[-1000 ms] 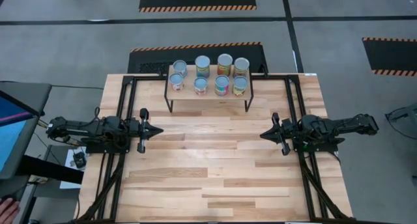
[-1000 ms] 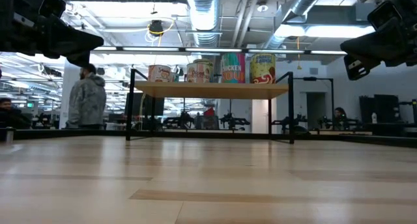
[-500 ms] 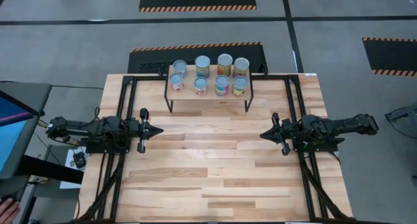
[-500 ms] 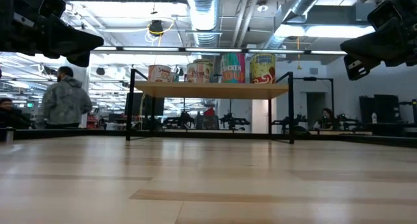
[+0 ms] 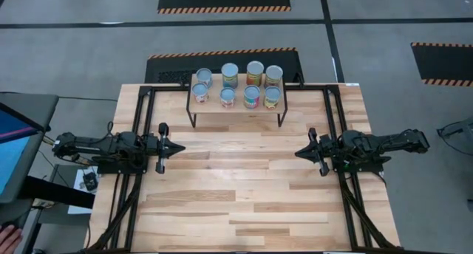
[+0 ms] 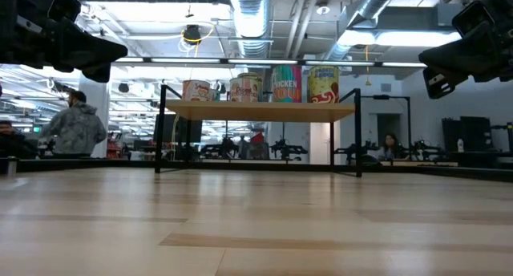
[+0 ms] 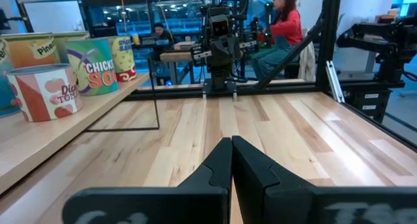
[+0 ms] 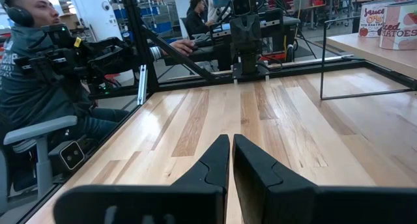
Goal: Pick and place cans onto a shelf
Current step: Return to Home Position
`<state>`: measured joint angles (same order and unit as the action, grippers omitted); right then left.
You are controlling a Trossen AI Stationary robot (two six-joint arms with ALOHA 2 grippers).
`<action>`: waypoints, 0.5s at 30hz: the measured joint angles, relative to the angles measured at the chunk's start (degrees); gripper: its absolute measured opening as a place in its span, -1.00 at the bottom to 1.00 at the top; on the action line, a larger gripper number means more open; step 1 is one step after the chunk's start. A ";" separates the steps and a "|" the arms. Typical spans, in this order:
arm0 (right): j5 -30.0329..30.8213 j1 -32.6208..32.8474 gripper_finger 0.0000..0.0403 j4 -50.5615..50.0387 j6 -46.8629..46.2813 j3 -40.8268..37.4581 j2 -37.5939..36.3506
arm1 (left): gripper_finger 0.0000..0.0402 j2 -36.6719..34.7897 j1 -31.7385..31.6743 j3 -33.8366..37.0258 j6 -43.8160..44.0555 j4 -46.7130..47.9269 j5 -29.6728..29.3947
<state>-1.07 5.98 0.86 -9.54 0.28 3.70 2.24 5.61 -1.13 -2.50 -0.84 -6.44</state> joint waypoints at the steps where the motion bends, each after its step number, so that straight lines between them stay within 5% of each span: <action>1: 0.01 0.00 -0.77 0.00 0.00 0.01 -0.02 | -1.00 0.00 0.02 0.00 0.16 0.00 0.00; 15: 0.01 0.00 -0.77 0.00 0.00 -0.01 0.00 | -1.00 0.01 0.02 0.00 0.16 0.00 0.01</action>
<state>-1.06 5.98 0.86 -9.54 0.27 3.70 2.25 5.63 -1.13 -2.34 -0.84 -6.42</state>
